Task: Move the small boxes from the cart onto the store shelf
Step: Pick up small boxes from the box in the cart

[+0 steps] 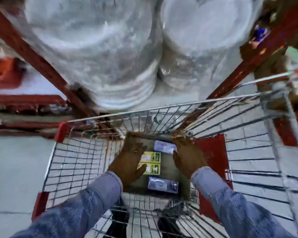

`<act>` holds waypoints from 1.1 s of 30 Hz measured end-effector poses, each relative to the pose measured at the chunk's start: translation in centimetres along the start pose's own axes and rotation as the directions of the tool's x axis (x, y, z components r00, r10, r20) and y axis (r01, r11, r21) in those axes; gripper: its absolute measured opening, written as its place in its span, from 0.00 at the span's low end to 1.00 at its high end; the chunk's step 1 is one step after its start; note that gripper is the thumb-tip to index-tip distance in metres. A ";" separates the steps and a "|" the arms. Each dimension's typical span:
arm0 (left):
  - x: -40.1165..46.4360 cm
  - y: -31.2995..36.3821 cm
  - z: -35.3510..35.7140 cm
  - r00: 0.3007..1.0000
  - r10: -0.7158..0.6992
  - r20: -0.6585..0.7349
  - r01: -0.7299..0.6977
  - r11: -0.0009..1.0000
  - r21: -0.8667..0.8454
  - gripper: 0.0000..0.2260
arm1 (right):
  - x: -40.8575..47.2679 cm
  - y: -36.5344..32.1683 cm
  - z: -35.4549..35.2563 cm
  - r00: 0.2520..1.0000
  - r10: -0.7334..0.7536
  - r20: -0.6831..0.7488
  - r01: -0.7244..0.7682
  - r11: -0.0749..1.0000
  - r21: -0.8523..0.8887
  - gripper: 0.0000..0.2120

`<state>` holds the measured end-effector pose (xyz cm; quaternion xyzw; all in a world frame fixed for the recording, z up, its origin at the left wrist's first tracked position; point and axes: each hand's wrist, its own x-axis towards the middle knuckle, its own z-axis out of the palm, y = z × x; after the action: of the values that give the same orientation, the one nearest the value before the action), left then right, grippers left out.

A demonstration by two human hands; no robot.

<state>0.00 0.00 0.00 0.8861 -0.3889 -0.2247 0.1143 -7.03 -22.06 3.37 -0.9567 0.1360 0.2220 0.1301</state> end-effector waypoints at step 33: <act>-0.4 -2.2 -10.3 0.952 0.306 -0.016 -0.305 0.950 0.066 0.24 | 0.0 -1.7 -5.0 0.991 -0.021 -0.129 0.032 0.996 0.086 0.20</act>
<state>6.17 2.09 8.26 0.8213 -0.5266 -0.1804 0.1251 -4.54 -22.06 8.05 -0.9641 0.1408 0.1522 0.1659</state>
